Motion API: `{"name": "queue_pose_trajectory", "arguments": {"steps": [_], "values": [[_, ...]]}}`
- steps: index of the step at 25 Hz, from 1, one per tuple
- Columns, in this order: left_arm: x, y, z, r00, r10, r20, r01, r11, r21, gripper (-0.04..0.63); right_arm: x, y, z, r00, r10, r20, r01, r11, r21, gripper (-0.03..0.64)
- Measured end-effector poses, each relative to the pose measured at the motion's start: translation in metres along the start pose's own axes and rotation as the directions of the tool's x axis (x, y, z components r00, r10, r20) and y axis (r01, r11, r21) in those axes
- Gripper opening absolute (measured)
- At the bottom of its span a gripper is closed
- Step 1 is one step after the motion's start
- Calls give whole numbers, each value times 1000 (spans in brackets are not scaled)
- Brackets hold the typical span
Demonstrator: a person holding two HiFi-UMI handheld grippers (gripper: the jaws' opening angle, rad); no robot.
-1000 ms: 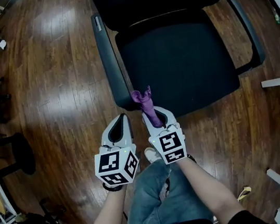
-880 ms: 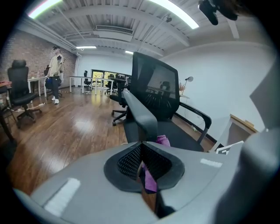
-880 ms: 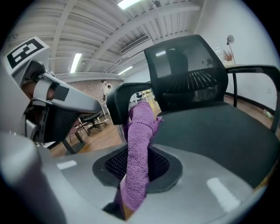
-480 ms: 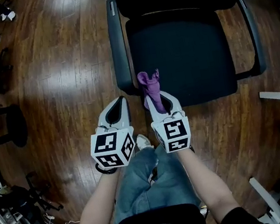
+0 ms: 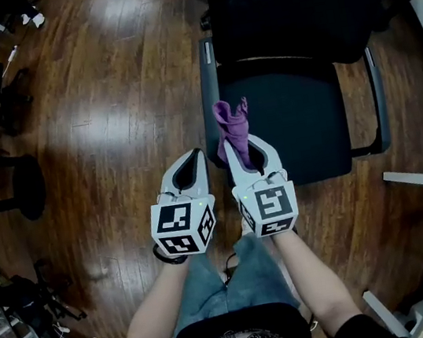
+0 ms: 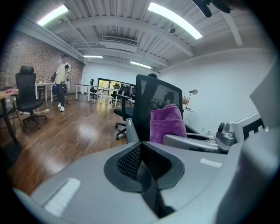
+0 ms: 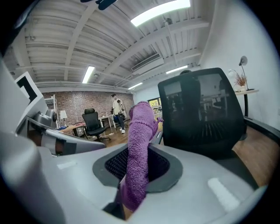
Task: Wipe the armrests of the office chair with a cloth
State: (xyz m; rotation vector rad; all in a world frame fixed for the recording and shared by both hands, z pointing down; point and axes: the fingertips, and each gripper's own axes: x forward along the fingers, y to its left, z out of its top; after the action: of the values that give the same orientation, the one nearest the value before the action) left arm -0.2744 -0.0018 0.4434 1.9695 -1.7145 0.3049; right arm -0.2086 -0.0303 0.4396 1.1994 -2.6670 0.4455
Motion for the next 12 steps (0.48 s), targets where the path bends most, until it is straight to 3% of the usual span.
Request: {"name": "queue_pose_trajectory", "arguments": {"steps": [5,12], "values": [[14,42,28,999,-26,19,25,1000,8,3,44,26,22,1000,-12,6,12,1000,-24,72],[53,99,54,994,-110,4,109,994,28,5,116,41,31,996,-91,2,91,996,12,72]]}}
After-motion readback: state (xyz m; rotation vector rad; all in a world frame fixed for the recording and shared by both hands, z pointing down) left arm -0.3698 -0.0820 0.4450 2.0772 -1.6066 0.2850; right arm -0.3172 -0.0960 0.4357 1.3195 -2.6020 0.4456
